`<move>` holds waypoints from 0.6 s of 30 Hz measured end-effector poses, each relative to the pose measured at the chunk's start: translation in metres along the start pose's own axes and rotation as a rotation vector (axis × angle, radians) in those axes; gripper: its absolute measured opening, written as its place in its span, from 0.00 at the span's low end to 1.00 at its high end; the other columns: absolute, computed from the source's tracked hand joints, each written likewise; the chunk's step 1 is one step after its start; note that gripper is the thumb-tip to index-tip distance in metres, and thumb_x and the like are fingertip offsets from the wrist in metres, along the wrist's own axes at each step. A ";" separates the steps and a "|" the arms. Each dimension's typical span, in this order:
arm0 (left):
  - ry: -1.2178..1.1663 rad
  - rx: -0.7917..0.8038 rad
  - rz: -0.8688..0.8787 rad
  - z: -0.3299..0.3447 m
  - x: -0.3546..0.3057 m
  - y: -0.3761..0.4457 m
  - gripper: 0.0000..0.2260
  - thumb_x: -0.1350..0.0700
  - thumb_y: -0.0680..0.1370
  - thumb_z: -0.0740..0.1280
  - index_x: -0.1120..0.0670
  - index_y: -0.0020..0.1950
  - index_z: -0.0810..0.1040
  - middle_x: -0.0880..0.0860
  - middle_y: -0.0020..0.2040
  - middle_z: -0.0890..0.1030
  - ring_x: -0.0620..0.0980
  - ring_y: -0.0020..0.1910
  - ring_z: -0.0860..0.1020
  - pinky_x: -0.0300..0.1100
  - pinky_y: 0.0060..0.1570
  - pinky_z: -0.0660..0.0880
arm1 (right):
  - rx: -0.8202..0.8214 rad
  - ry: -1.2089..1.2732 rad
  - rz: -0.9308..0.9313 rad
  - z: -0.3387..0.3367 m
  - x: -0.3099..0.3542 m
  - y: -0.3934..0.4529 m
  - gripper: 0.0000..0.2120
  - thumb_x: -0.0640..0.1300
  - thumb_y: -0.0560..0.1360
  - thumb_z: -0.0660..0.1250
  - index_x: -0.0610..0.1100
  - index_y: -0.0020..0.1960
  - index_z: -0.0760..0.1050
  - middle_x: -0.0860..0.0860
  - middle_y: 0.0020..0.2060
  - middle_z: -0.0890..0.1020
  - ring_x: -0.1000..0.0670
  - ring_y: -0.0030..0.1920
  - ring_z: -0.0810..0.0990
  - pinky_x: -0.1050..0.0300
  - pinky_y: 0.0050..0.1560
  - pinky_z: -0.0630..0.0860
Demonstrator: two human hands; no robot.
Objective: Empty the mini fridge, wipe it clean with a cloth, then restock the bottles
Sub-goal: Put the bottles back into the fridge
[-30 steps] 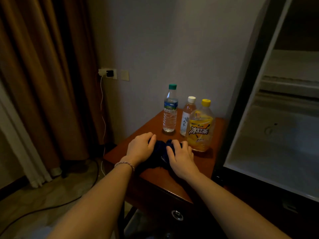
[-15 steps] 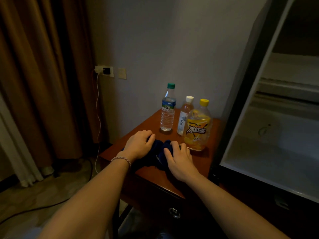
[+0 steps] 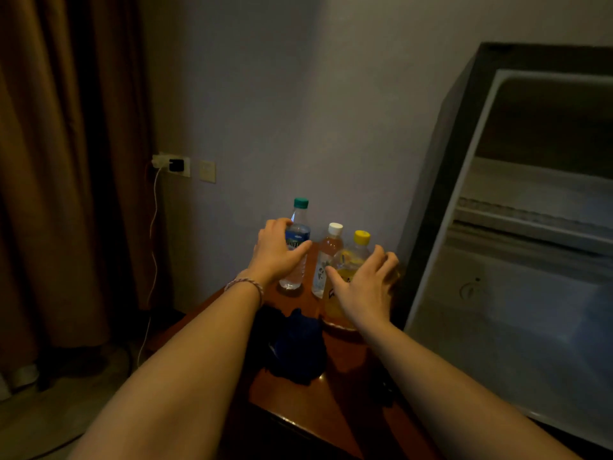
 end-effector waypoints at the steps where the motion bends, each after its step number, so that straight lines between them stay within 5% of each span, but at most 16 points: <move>1: -0.014 -0.018 -0.032 0.000 0.001 0.007 0.30 0.45 0.76 0.73 0.55 0.72 0.67 0.55 0.68 0.68 0.55 0.68 0.68 0.52 0.68 0.70 | 0.009 0.017 0.048 0.005 -0.001 0.005 0.50 0.65 0.70 0.72 0.46 0.77 0.46 0.46 0.73 0.49 0.36 0.73 0.59 0.37 0.66 0.71; 5: -0.131 -0.069 -0.171 0.007 0.016 0.030 0.41 0.45 0.73 0.76 0.57 0.78 0.59 0.57 0.74 0.61 0.60 0.74 0.62 0.56 0.72 0.65 | 0.011 0.005 0.114 0.019 0.002 0.021 0.54 0.66 0.68 0.73 0.45 0.78 0.43 0.44 0.73 0.49 0.33 0.72 0.58 0.35 0.67 0.69; 10: -0.218 -0.064 -0.224 0.035 0.038 0.037 0.45 0.47 0.71 0.79 0.56 0.78 0.56 0.58 0.73 0.60 0.61 0.72 0.66 0.55 0.70 0.69 | -0.003 -0.029 0.140 0.025 -0.007 0.026 0.51 0.64 0.67 0.74 0.44 0.75 0.50 0.44 0.71 0.54 0.33 0.72 0.58 0.33 0.64 0.70; 18: -0.242 -0.133 -0.209 0.066 0.052 0.048 0.35 0.51 0.70 0.78 0.55 0.70 0.63 0.56 0.66 0.68 0.59 0.63 0.74 0.54 0.63 0.75 | -0.044 0.082 0.196 0.030 -0.022 0.015 0.53 0.63 0.62 0.78 0.47 0.74 0.51 0.47 0.69 0.57 0.39 0.70 0.62 0.39 0.61 0.72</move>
Point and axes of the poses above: each hand's wrist, its own y-axis towards the middle knuckle, its own z-axis out of the palm, x = y × z, the point moved 9 cm from there along y, towards the middle knuckle
